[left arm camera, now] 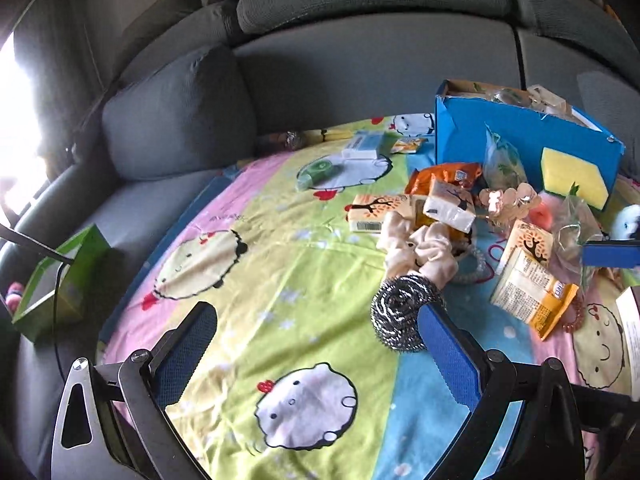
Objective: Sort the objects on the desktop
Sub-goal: 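Withdraw the left gripper from the box toward the blanket, then grasp the silver steel wool scrubber with the left gripper and lift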
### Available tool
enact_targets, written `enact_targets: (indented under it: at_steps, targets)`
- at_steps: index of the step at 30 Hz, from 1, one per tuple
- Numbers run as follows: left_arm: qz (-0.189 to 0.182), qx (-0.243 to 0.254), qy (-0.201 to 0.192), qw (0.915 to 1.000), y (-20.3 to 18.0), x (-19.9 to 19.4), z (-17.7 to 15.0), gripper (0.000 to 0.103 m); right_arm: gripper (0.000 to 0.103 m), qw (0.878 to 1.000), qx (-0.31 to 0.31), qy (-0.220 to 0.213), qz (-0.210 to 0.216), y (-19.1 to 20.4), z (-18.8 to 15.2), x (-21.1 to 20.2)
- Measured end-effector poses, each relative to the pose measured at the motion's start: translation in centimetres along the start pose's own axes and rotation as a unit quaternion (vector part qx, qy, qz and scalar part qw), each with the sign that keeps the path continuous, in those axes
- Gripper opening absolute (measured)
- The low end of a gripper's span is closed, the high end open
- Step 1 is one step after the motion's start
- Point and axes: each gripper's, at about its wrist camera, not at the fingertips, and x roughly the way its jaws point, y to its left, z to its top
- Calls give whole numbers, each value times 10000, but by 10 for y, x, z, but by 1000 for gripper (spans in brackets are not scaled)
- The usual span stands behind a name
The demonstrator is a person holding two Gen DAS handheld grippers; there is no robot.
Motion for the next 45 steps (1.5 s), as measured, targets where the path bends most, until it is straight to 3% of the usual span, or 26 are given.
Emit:
enact_targets:
  at_steps: [13,18,28,34,40,43,45]
  targets:
    - [-219,366,307,9986,-7,26,-2,101,92,9939,-608,392,830,5,13,68]
    - [-346,338,353,9982,-10,32,2,101,92,9910,-880,397,925,7,16,78]
    - [-628,185,553,9963,-15,52,11,100,92,9893,-702,457,1197,0,21,98]
    - [-901,142,658,9937,-22,57,13,90,91,9893,-558,411,1287,-6,20,100]
    - [-1152,80,747,9905,-19,63,13,90,91,9893,-481,399,1319,-5,19,103]
    - [-1349,74,787,9877,-21,66,13,79,83,9883,-449,400,1403,-4,19,105]
    - [-1432,1,876,9858,-22,70,13,77,71,9871,-390,476,1476,-6,19,109]
